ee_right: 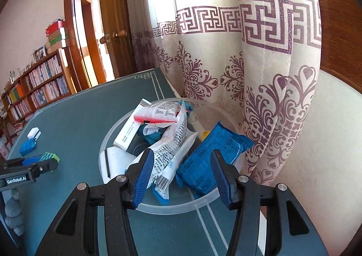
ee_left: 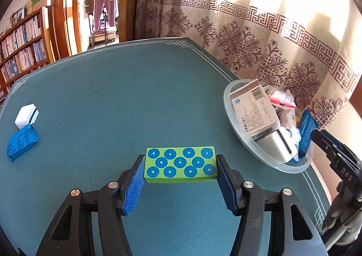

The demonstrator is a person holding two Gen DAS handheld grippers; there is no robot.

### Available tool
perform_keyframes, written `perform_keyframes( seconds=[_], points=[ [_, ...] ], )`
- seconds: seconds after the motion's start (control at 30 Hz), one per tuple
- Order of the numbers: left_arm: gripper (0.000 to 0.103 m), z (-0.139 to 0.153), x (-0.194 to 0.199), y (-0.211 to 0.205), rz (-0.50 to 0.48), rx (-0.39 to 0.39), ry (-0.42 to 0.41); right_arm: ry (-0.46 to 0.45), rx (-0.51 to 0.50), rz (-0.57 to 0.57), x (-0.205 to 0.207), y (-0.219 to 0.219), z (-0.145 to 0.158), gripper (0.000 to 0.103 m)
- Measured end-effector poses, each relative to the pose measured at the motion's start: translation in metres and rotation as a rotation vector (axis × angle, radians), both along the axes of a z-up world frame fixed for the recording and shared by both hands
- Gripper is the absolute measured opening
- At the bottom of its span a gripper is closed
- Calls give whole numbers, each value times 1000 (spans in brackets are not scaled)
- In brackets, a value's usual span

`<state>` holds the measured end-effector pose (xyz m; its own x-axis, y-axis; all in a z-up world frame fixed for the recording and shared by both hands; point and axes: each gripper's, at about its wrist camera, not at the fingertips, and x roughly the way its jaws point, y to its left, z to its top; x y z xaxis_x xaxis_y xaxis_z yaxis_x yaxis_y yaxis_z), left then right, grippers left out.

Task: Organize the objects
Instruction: 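Lower the green dotted block into the bowl and open the left tool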

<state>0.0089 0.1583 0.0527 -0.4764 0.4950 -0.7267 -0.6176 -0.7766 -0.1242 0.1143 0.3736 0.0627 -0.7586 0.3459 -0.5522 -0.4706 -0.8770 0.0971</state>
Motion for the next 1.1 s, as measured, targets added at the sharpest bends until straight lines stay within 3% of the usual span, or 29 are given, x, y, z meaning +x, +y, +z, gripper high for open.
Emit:
perform_keyframes(
  seconds=[0.4,0.63,0.87,1.1],
  points=[
    [63,33,22,79,-174,50,49,23,0,2,12,14,-2,55],
    [63,40,24,112,-240,108,7,38,-31,-2,14,24,-2,55],
    [63,34,22,131,-261,111,-14,39,-51,-2,12,29,-4,56],
    [63,32,19,137,-307,167,-94,37,-56,-3,13,29,-5,56]
  ],
)
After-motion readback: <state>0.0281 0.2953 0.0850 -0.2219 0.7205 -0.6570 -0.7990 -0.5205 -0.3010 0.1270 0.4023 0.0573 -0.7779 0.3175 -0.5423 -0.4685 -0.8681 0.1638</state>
